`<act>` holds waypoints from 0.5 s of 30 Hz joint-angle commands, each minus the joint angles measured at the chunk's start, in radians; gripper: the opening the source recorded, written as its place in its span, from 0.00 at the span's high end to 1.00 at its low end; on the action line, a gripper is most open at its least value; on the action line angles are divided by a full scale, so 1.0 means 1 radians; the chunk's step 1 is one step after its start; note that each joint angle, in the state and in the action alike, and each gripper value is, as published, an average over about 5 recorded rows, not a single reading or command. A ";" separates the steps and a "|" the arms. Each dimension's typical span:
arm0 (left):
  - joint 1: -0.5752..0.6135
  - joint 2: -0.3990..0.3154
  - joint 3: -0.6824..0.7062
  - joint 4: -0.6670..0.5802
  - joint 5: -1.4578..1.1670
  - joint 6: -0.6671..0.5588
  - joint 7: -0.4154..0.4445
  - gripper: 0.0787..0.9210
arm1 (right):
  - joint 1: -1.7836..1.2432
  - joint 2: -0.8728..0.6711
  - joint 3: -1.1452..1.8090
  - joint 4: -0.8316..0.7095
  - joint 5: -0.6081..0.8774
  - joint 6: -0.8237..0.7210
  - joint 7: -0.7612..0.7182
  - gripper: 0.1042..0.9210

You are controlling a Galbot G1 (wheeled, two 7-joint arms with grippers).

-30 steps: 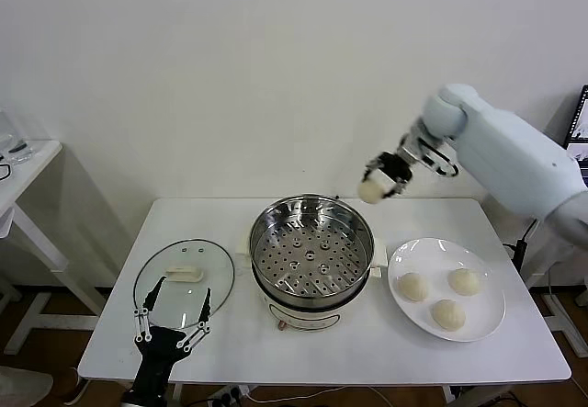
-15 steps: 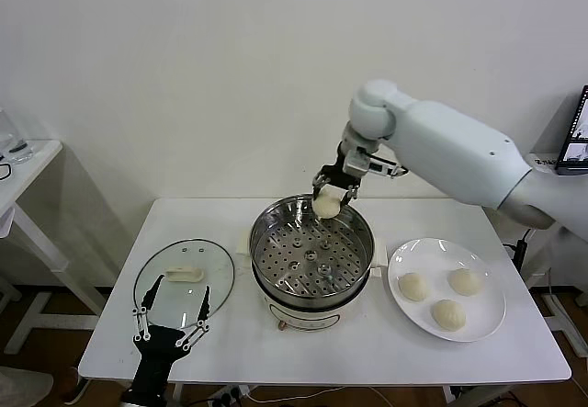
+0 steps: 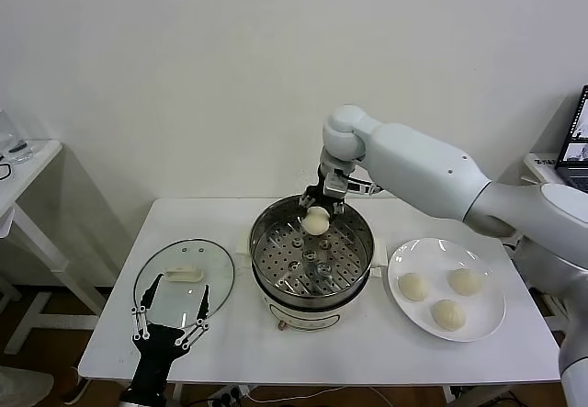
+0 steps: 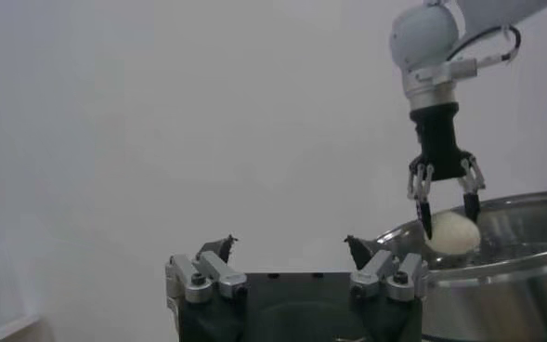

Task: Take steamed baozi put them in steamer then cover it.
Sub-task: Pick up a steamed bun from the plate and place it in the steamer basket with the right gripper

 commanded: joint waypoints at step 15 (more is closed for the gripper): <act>-0.005 -0.001 0.005 0.009 0.001 -0.001 -0.002 0.12 | -0.024 0.003 0.011 -0.004 0.013 -0.027 0.017 0.13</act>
